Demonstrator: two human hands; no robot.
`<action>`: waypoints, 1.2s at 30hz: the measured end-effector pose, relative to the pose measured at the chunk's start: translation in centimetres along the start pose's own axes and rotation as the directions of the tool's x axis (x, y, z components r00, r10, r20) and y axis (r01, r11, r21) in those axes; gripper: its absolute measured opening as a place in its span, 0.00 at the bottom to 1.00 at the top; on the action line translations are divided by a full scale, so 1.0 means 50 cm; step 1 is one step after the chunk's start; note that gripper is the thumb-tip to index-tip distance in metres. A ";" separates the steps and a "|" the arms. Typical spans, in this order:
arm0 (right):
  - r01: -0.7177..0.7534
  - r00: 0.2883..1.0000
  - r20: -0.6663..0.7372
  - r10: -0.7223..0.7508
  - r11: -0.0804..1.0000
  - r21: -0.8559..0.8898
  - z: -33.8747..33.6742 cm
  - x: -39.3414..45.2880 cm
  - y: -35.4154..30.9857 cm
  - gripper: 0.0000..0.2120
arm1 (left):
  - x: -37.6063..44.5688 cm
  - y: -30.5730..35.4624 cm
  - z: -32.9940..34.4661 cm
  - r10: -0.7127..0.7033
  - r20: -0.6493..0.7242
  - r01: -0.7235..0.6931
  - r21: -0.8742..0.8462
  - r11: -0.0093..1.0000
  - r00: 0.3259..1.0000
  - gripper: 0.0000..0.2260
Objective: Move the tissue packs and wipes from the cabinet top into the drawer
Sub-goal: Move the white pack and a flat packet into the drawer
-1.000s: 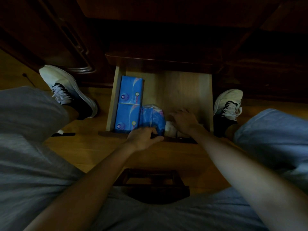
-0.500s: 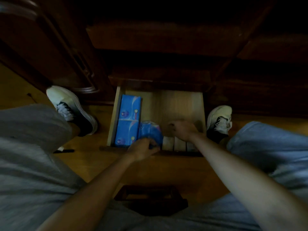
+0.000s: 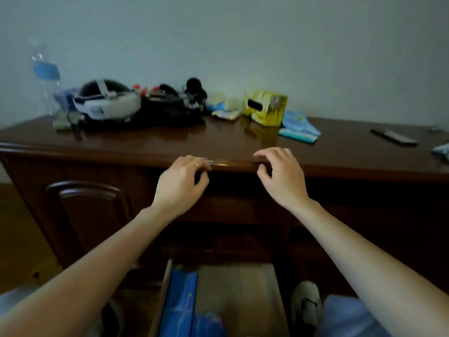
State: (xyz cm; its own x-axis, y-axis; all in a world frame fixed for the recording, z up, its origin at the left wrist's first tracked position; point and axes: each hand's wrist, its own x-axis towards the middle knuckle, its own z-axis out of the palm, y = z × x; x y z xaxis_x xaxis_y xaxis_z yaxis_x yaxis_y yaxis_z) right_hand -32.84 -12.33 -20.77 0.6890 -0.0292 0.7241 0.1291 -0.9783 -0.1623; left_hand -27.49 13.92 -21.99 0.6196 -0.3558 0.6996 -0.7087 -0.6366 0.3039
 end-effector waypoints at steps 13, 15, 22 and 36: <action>-0.016 0.984 0.158 0.078 0.934 -0.358 0.044 0.129 0.056 0.21 | 0.236 -0.045 0.055 -0.130 0.255 0.033 0.350 0.936 0.958 0.18; -0.002 0.979 0.189 0.079 0.926 -0.378 0.061 0.169 0.070 0.16 | 0.277 -0.059 0.082 -0.156 0.270 0.048 0.367 0.929 0.950 0.16; 0.000 0.953 0.288 0.094 0.950 -0.313 0.181 0.339 0.131 0.11 | 0.479 -0.113 0.256 -0.133 0.187 0.095 0.199 0.975 0.973 0.17; 0.113 0.879 0.472 0.071 0.930 -0.349 0.467 0.609 0.223 0.18 | 0.746 -0.307 0.541 -0.351 0.189 0.340 0.089 0.936 0.917 0.19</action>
State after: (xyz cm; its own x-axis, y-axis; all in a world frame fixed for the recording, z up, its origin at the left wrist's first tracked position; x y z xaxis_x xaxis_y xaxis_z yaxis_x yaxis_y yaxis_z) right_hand 6.24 -19.33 -16.17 0.9511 0.0021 0.3088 -0.0512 -0.9850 0.1646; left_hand 15.60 -8.07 -18.05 0.8807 -0.2321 0.4129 -0.4229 -0.7780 0.4646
